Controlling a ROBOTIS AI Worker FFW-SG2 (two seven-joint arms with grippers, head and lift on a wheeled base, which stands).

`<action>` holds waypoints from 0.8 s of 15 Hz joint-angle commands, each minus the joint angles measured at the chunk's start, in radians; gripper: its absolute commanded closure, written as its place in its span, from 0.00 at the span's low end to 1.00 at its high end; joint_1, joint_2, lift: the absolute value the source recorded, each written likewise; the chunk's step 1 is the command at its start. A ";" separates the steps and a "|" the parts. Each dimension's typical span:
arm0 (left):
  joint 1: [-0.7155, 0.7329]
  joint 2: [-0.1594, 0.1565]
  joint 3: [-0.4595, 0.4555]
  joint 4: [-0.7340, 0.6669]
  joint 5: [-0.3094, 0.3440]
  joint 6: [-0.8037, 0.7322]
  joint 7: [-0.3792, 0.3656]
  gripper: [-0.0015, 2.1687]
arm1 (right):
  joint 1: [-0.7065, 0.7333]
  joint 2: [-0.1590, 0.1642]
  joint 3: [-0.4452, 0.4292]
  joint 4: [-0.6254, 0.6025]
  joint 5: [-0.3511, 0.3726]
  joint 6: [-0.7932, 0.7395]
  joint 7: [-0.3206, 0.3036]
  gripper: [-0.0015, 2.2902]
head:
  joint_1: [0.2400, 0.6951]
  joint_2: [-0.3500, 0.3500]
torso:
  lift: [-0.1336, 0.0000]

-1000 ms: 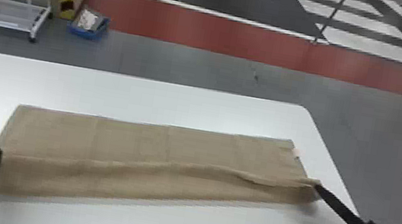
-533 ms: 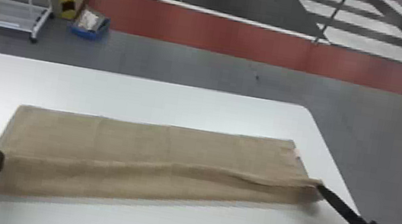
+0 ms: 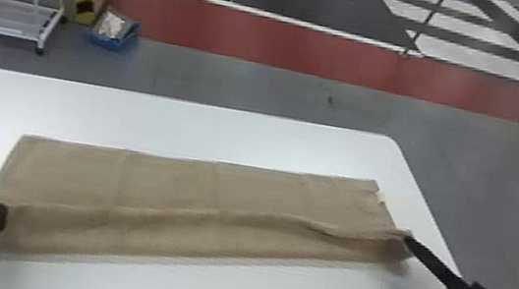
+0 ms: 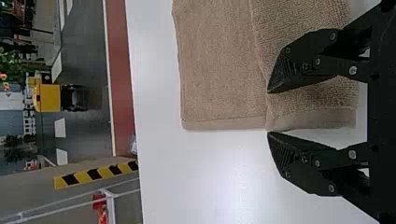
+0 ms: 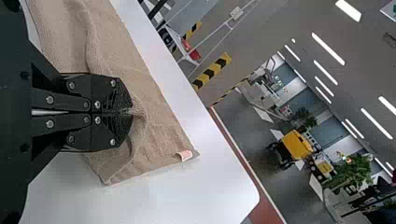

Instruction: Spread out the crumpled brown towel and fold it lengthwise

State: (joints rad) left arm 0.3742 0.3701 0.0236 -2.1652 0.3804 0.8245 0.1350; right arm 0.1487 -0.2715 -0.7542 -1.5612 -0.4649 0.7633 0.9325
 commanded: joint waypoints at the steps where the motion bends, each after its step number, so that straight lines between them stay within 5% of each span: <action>1: 0.000 -0.002 -0.007 -0.004 0.000 0.000 -0.005 0.31 | 0.000 0.000 -0.001 0.003 0.000 0.000 0.000 0.57 | 1.00 0.14 | 0.07; 6: 0.002 -0.002 -0.008 -0.004 -0.005 0.000 -0.003 0.32 | 0.000 0.000 -0.002 0.001 -0.001 0.000 0.000 0.57 | 1.00 0.13 | 0.07; 8: 0.002 -0.003 -0.010 -0.004 -0.003 -0.003 0.008 0.50 | 0.000 0.000 -0.002 0.001 -0.001 0.003 0.000 0.57 | 1.00 0.13 | 0.07; 10: 0.003 -0.003 -0.008 -0.010 -0.006 -0.006 0.012 0.50 | 0.000 0.000 -0.004 0.000 -0.001 0.003 0.000 0.57 | 1.00 0.13 | 0.07; 12: 0.031 -0.003 -0.002 -0.025 -0.009 -0.089 0.029 0.63 | 0.002 0.000 -0.011 -0.002 -0.001 0.003 0.000 0.57 | 1.00 0.13 | 0.07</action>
State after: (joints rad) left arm 0.3861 0.3666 0.0164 -2.1797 0.3739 0.7921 0.1584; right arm 0.1491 -0.2712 -0.7601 -1.5622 -0.4657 0.7662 0.9326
